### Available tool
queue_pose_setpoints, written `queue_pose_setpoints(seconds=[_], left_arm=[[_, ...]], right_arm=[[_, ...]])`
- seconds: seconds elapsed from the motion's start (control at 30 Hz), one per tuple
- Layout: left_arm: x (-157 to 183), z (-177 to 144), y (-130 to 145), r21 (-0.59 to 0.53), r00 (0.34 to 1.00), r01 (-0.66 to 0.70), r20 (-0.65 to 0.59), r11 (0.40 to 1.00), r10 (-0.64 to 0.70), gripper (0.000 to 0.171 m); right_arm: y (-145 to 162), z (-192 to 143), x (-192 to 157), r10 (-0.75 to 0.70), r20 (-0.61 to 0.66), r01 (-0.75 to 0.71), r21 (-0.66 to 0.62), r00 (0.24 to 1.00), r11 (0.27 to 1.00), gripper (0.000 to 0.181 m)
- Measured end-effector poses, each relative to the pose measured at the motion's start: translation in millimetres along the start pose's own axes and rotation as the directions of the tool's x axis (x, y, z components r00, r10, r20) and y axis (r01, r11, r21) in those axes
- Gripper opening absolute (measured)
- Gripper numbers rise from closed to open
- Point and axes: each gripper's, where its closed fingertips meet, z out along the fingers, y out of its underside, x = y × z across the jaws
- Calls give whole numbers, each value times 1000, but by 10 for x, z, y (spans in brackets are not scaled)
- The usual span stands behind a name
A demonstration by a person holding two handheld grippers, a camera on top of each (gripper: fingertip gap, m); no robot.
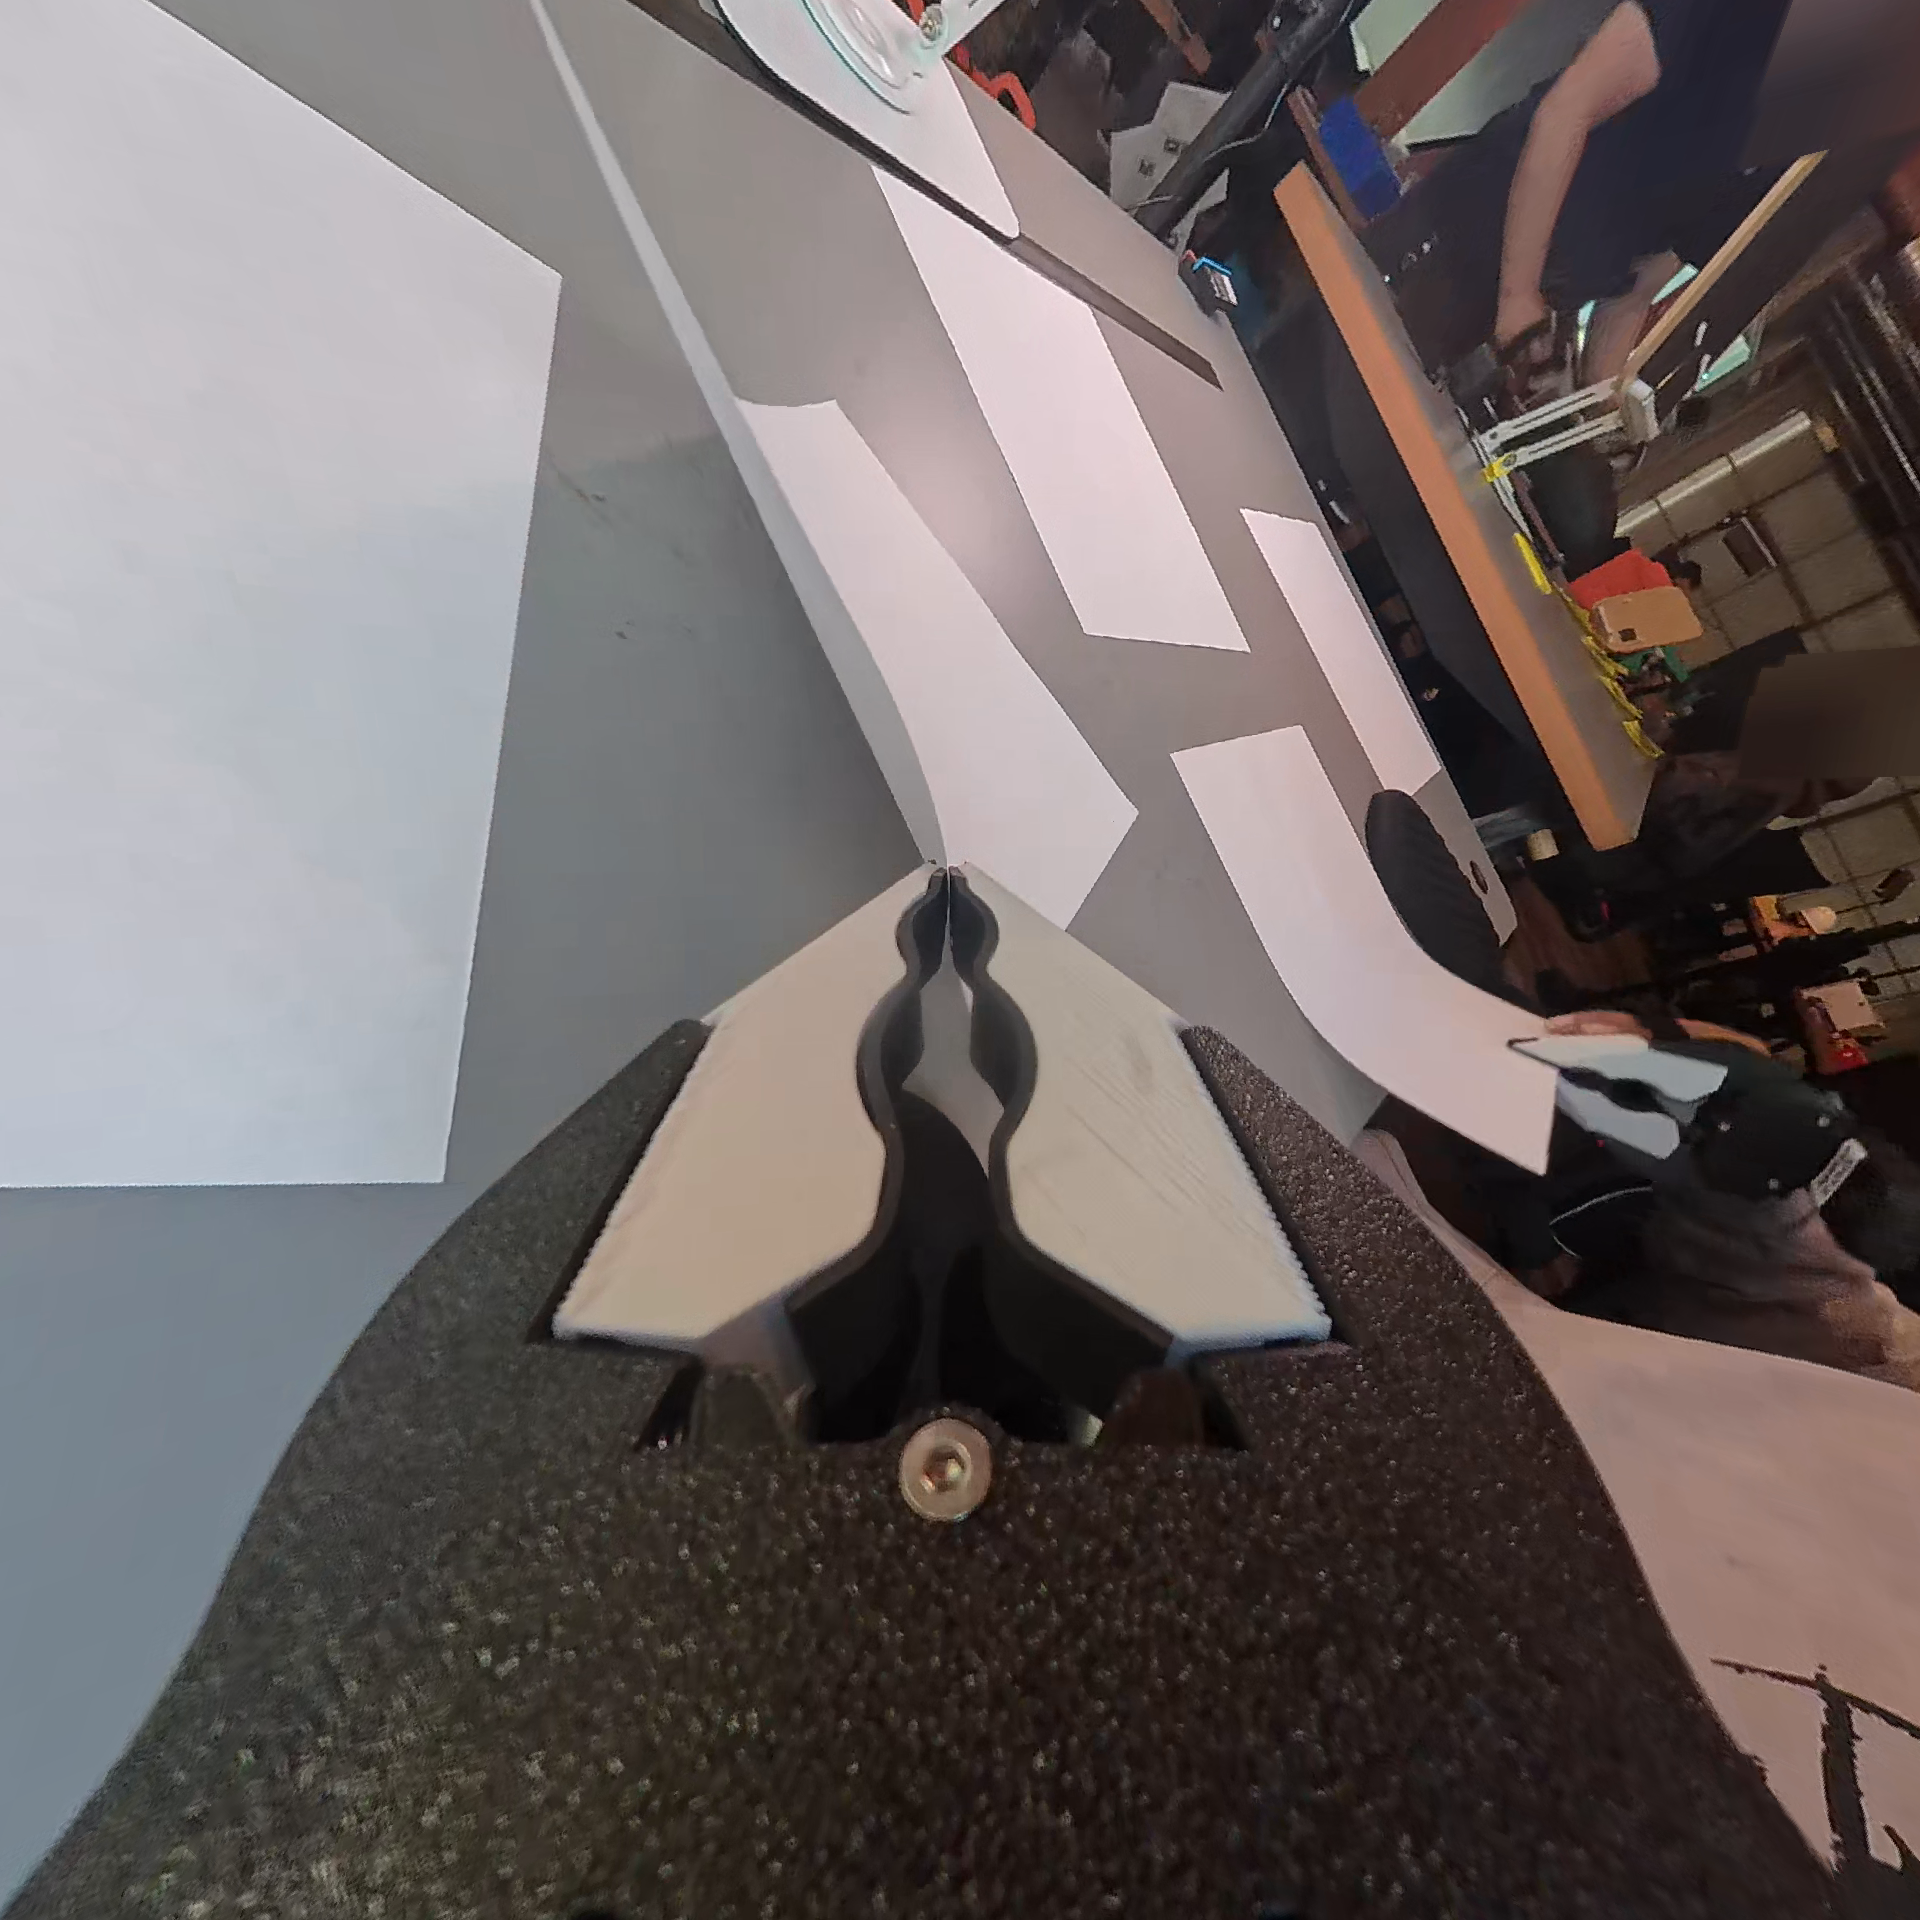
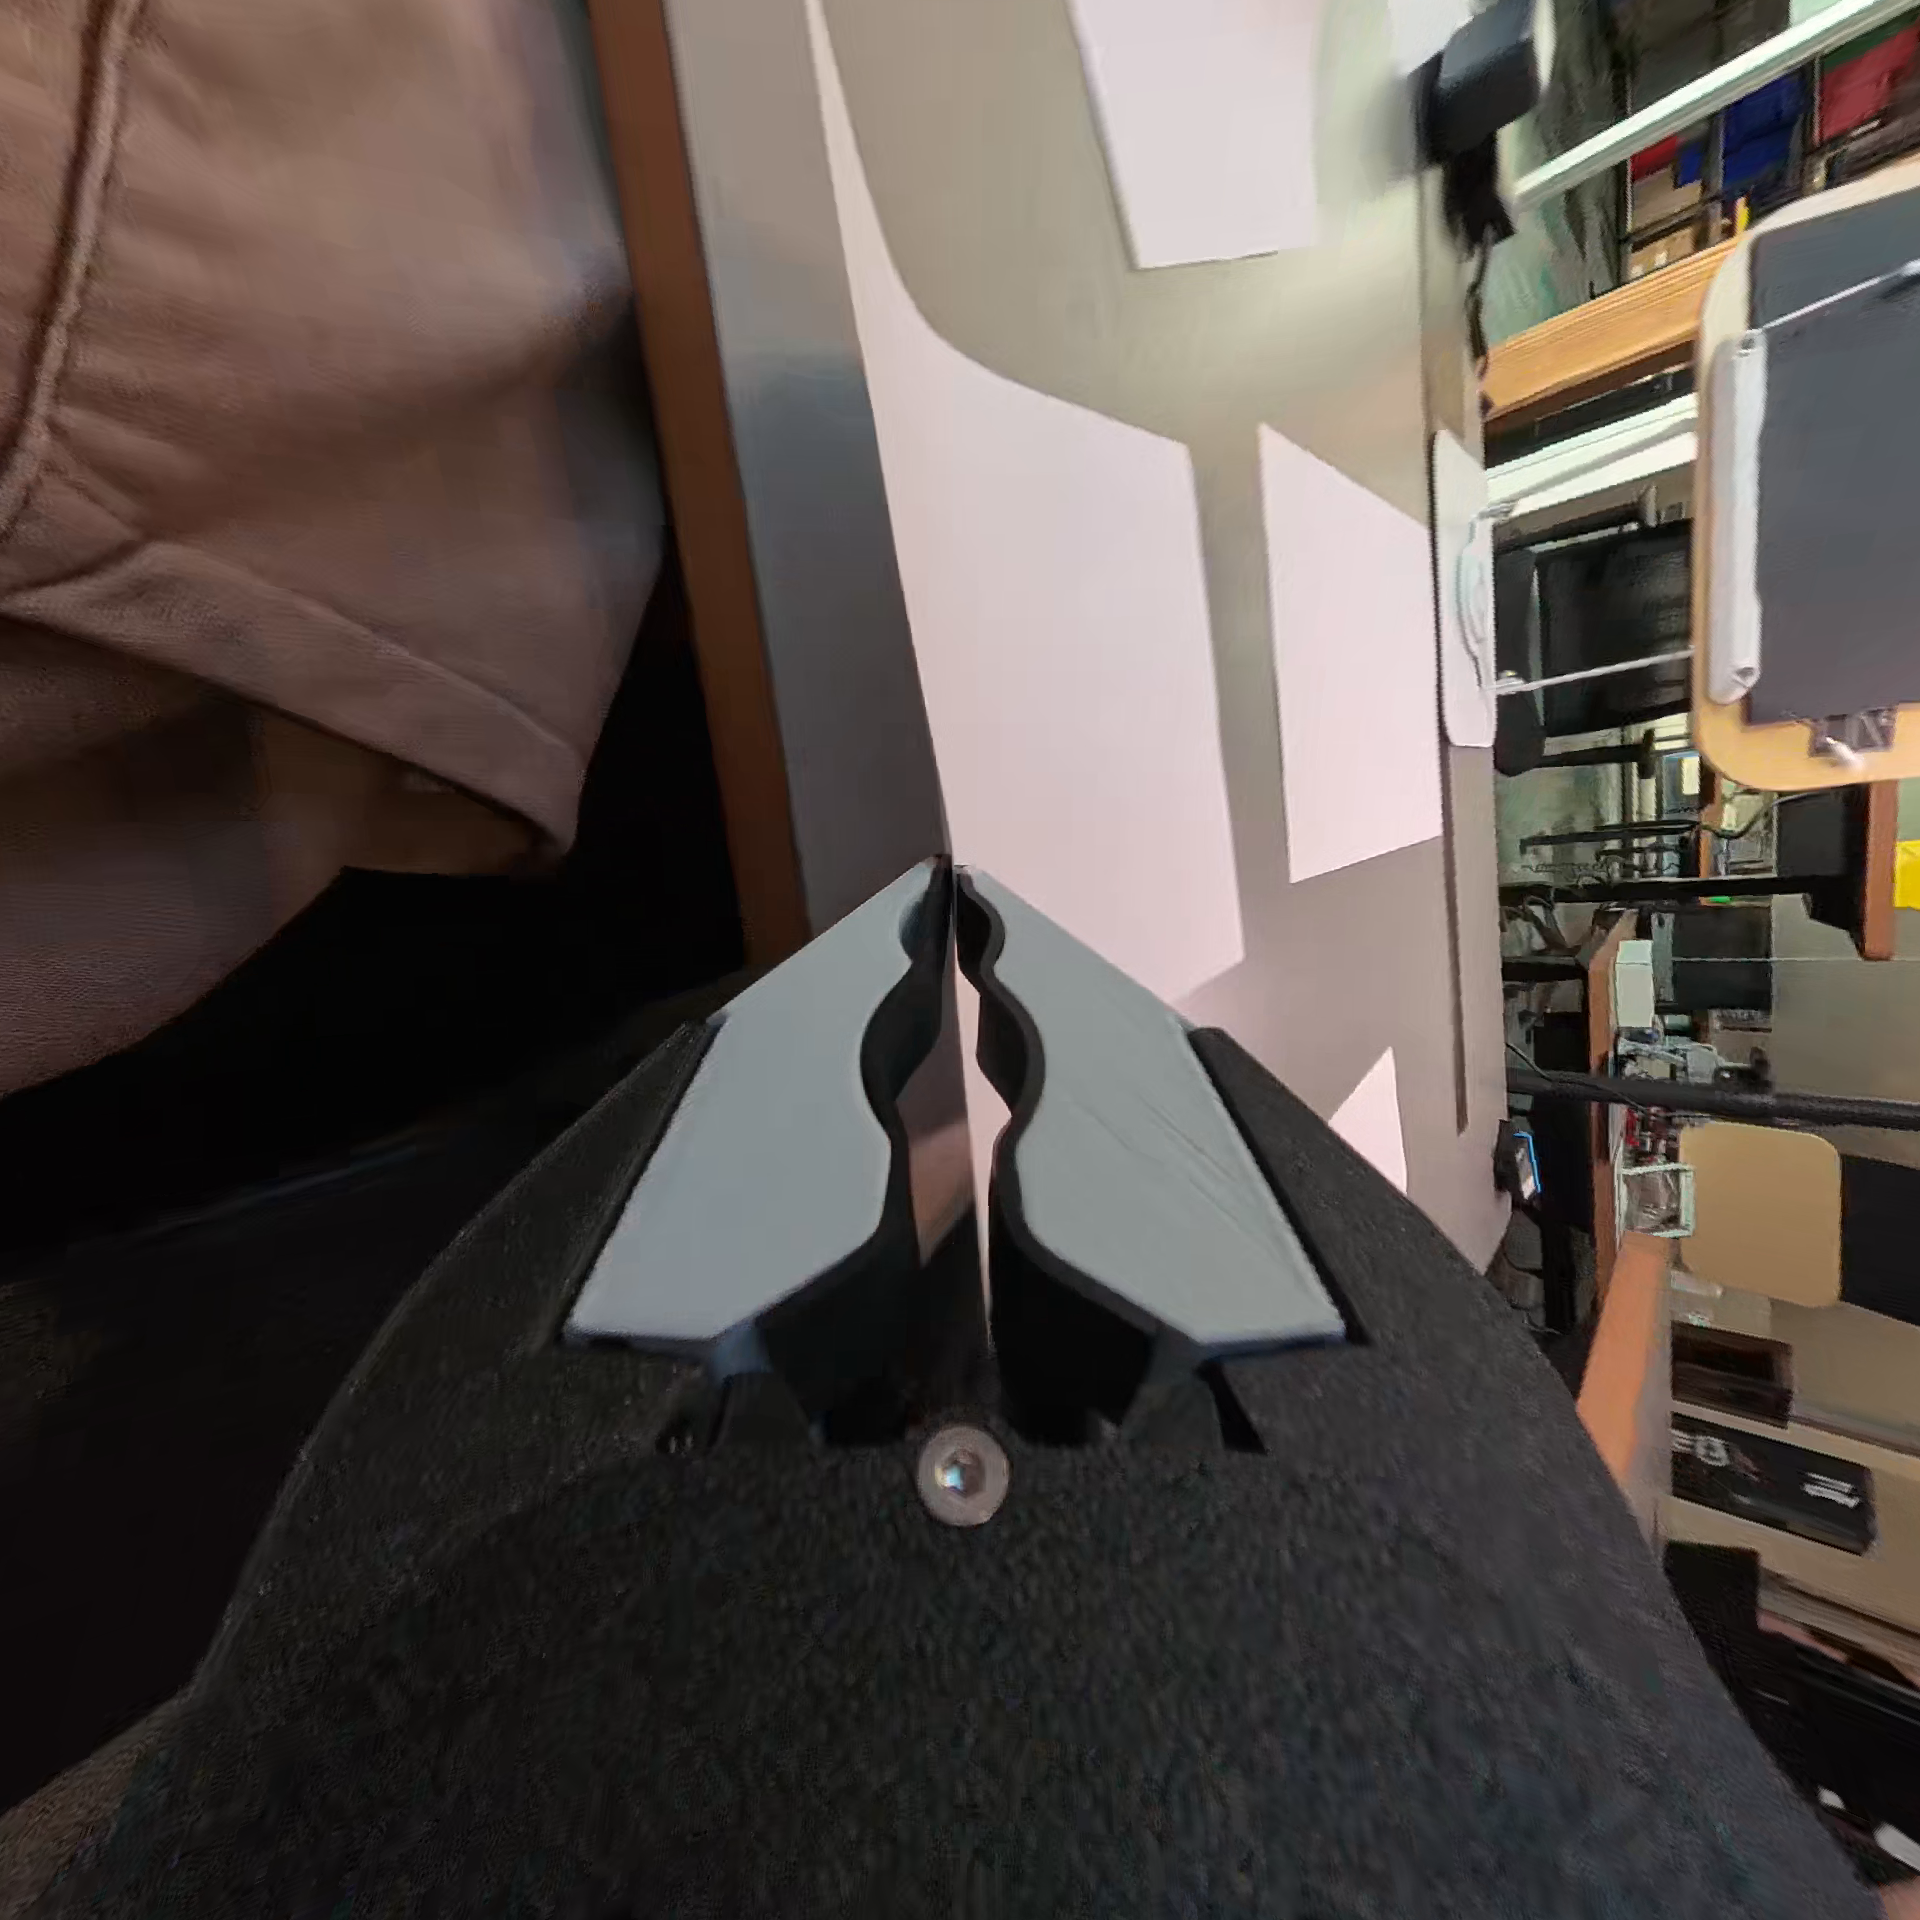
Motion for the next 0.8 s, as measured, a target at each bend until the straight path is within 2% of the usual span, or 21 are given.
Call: queue_pose_setpoints(seconds=[0.1, 0.17, 0.23, 0.33, 0.47, 0.53, 0.6, 0.67, 0.73, 0.8], left_arm=[[69, 58, 152, -50, 999, -5, -32, 999, 3, 0], [126, 123, 261, -87, 999, -20, -52, 996, 15, 0], [201, 208, 360, -123, 997, -37, -70, 992, 28, 0], [358, 349, 493, -168, 994, -66, -101, 983, 50, 0], [581, 509, 605, -193, 988, -99, -136, 976, 74, 0], [670, 566, 658, -201, 986, -103, -149, 974, 74, 0], [733, 602, 737, -220, 985, -104, -158, 970, 70, 0], [775, 619, 815, -236, 984, -98, -167, 967, 59, 0], [793, 636, 893, -246, 984, -91, -168, 965, 50, 0], [809, 660, 957, -242, 984, -79, -171, 967, 38, 0]], right_arm=[[-13, -255, 508, 83, -18, -82, 36, 996, 996, 0], [35, -352, 866, 180, 19, -181, 59, 983, 982, 0], [184, -337, 1278, 233, 30, -234, 36, 972, 972, 0], [485, -178, 2020, 253, -27, -254, -55, 967, 966, 0], [635, -47, 3251, 175, -255, -212, -128, 951, 969, 0], [586, -116, 3847, 89, -412, -164, -152, 907, 975, 0], [509, -258, 4328, -14, -561, -110, -187, 828, 976, 0], [450, -395, 4634, -87, -667, -76, -211, 740, 975, 0], [451, -432, 4720, -150, -730, -34, -231, 667, 972, 0], [573, -183, 4493, -169, -706, -9, -242, 688, 970, 0]])
